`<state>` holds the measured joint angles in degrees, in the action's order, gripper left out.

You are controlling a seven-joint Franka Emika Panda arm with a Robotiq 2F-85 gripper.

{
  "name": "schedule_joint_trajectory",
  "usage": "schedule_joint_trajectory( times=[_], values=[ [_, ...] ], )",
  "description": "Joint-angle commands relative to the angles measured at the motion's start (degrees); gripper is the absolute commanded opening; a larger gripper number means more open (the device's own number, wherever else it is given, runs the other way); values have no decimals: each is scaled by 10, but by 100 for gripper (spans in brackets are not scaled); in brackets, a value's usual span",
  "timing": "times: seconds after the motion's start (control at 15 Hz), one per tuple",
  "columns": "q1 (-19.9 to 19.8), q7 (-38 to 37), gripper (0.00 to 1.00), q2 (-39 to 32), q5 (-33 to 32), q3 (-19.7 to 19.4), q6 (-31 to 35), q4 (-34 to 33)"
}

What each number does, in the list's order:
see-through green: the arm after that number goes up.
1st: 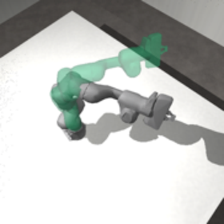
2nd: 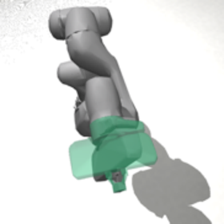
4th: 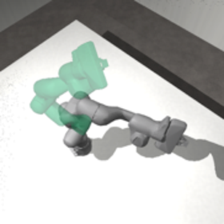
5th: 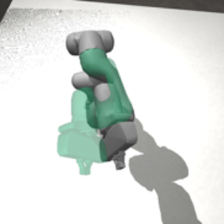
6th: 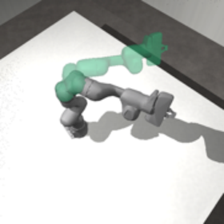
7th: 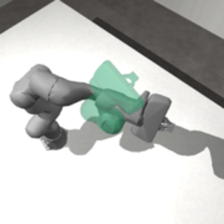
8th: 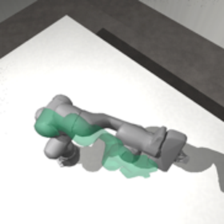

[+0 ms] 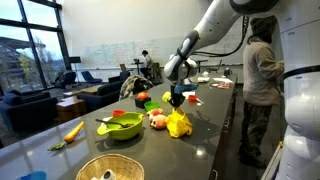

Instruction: Fold the yellow towel twice

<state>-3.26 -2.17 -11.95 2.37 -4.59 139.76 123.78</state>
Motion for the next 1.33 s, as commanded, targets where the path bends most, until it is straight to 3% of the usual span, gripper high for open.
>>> schedule_joint_trajectory(
  times=[0.0,0.47,1.0,1.27],
  values=[
    [2,-12,2,51,-6,3,-24,28],
    [14,-30,2,115,-12,16,-35,75],
    [51,-152,2,193,-40,66,-31,140],
    [59,-184,2,193,-33,89,-31,151]
  ],
)
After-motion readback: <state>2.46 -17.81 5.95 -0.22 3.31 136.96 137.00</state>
